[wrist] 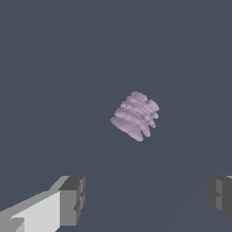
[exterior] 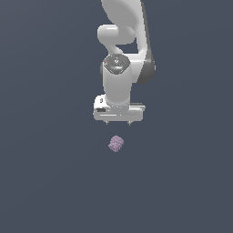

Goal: Pick up the object and move it to a goal position.

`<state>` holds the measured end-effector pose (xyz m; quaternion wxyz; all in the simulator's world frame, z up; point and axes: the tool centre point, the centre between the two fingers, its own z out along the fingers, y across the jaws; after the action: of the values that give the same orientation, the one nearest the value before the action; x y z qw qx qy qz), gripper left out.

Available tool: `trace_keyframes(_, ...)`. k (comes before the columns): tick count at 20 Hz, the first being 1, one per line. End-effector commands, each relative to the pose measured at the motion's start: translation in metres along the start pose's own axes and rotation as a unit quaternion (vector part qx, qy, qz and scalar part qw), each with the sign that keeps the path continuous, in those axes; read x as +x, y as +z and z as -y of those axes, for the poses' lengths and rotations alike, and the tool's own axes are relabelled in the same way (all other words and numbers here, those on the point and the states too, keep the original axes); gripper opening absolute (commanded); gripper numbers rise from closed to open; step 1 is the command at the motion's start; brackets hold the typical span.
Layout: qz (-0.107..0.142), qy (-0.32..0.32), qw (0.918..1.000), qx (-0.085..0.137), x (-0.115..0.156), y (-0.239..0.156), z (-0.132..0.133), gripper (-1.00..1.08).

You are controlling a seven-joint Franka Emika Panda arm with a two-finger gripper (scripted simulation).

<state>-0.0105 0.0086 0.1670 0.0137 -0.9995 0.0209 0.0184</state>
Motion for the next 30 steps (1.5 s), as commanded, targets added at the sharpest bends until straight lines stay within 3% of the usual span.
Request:
trace_keyframes(1, 0.000, 0.011, 0.9999, 0.000, 0.002, 0.003, 0.000, 1.00)
trace_keyframes(11, -0.005, 0.102, 0.9947, 0.000, 0.017, 0.025, -0.003, 1.00)
trace_keyframes(21, -0.015, 0.228, 0.9735, -0.004, 0.037, 0.058, -0.009, 1.00)
trace_keyframes(30, -0.021, 0.283, 0.9590, -0.007, 0.045, 0.073, -0.012, 1.00)
